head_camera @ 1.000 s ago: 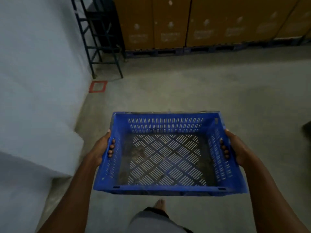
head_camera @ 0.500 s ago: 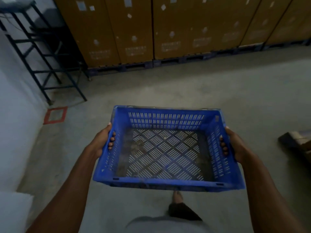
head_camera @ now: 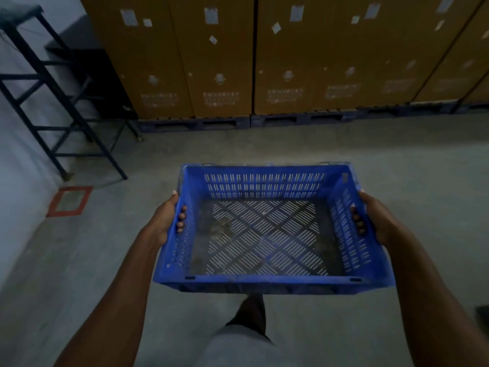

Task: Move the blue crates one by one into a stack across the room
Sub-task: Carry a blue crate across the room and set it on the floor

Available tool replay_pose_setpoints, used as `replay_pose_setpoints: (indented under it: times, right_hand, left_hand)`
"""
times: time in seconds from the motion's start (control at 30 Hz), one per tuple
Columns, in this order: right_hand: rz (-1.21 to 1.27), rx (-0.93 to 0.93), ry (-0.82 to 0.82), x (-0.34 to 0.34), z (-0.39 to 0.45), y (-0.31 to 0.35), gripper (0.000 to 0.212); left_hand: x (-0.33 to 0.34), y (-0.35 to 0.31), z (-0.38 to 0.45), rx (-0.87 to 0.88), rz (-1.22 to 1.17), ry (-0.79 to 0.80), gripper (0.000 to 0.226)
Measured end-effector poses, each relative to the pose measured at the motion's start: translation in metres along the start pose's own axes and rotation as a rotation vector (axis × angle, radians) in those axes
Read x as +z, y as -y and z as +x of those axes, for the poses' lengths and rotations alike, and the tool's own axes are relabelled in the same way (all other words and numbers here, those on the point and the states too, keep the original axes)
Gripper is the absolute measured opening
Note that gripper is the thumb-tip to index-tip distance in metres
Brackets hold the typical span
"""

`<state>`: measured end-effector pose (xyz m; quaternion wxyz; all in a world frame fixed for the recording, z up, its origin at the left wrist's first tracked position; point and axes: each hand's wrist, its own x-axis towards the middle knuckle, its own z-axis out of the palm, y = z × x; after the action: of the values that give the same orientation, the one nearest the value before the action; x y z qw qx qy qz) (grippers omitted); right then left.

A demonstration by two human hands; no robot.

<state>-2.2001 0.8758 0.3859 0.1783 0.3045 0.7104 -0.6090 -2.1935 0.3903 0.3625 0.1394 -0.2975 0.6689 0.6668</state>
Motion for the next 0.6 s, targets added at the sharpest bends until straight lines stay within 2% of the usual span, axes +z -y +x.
replay_pose_setpoints:
  times: [0.37, 0.6]
  right_hand:
    - [0.028, 0.024, 0.002, -0.020, 0.246, 0.207, 0.056]
    - [0.005, 0.044, 0.076, -0.022, 0.431, 0.309, 0.057]
  left_hand:
    - [0.124, -0.198, 0.245, 0.006, 0.047, 0.037, 0.058]
    - [0.194, -0.277, 0.404, -0.037, 0.028, -0.028, 0.061]
